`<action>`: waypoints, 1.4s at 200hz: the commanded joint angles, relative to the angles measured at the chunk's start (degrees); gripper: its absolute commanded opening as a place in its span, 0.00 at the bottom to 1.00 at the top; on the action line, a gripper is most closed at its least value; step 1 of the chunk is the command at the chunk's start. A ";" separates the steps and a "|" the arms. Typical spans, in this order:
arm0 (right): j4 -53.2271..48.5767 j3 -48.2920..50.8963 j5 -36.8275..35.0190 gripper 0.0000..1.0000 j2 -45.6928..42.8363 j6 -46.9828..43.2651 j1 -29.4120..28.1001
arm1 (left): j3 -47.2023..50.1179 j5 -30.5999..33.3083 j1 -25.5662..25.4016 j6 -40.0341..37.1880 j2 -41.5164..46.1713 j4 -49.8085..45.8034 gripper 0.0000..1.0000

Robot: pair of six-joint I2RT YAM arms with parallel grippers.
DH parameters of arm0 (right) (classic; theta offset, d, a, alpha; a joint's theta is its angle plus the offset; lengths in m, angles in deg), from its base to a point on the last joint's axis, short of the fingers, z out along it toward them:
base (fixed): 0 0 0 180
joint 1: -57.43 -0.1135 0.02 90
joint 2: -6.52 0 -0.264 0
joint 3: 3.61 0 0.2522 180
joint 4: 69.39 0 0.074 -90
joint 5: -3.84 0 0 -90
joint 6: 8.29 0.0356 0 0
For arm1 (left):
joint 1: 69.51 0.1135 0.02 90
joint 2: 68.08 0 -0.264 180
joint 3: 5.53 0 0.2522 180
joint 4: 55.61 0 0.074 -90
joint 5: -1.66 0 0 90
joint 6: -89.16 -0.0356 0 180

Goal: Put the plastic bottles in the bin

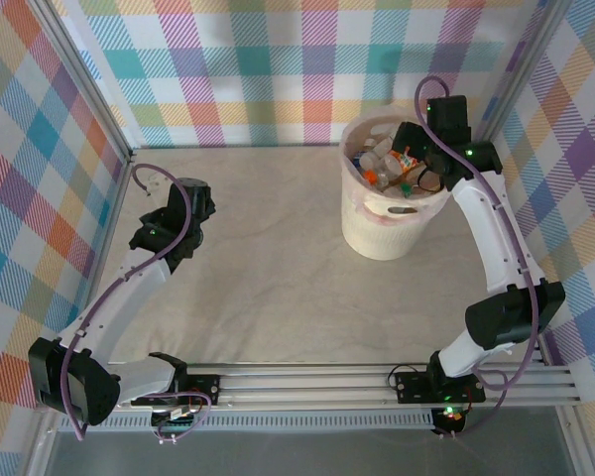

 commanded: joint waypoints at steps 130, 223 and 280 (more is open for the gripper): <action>-5.70 8.73 10.79 1.00 -19.65 -1.03 -1.88 | 0.30 3.42 1.07 -1.05 5.89 -2.24 1.00; -7.18 13.80 9.11 1.00 -24.68 0.87 -1.88 | 2.60 2.75 1.16 -0.37 11.99 -5.05 1.00; -7.07 5.21 4.33 1.00 -15.66 -1.00 -1.78 | 2.61 1.86 1.16 -0.40 13.27 -4.84 1.00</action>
